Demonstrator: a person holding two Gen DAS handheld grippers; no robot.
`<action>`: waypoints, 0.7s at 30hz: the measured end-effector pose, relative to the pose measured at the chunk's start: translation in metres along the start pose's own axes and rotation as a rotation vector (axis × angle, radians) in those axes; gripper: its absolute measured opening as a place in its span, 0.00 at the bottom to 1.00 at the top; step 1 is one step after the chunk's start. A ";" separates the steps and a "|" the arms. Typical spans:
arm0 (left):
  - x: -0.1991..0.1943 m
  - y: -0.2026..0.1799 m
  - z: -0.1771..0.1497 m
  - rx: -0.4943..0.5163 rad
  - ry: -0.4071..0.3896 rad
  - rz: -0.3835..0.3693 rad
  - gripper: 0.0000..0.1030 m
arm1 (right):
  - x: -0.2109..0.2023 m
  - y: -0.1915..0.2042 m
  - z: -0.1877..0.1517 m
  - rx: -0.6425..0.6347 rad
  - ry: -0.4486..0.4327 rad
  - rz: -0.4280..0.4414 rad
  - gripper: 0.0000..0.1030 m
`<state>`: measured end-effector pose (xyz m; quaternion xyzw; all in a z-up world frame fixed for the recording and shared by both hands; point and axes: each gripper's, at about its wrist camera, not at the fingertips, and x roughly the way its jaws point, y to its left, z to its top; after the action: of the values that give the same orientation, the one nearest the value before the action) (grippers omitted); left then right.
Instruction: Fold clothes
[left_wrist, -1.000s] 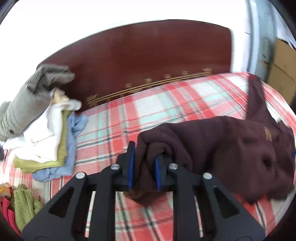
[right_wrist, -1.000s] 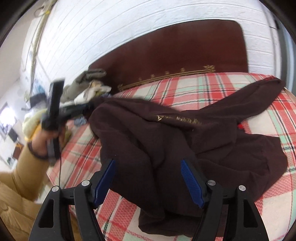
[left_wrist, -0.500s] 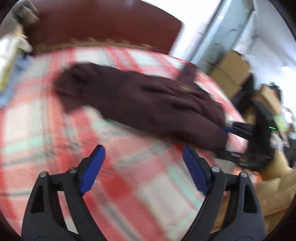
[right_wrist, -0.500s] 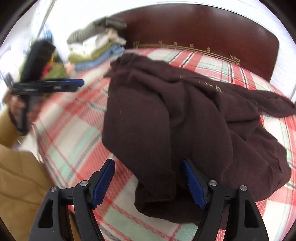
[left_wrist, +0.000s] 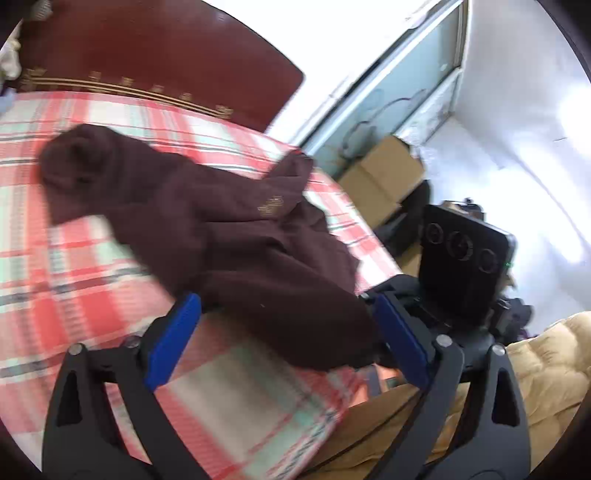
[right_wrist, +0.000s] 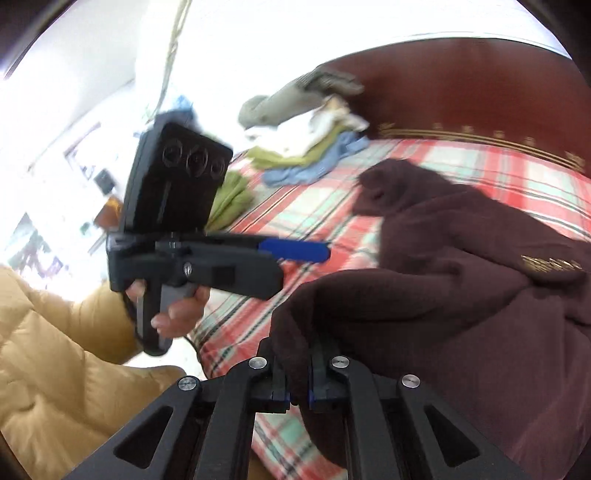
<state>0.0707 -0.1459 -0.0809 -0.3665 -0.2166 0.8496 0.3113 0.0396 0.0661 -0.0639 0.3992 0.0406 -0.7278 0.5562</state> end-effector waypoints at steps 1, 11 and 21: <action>-0.005 0.004 -0.002 -0.009 -0.004 0.021 0.93 | 0.009 0.004 0.002 -0.008 0.008 0.037 0.06; -0.011 0.030 -0.010 -0.091 0.014 0.120 0.93 | 0.047 0.020 0.014 -0.192 0.222 0.118 0.47; 0.046 0.054 0.022 -0.095 0.110 0.163 0.93 | -0.035 -0.150 0.102 -0.062 0.065 -0.300 0.76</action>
<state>0.0096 -0.1555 -0.1214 -0.4433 -0.2088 0.8395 0.2348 -0.1393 0.0984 -0.0309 0.3947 0.1400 -0.7879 0.4515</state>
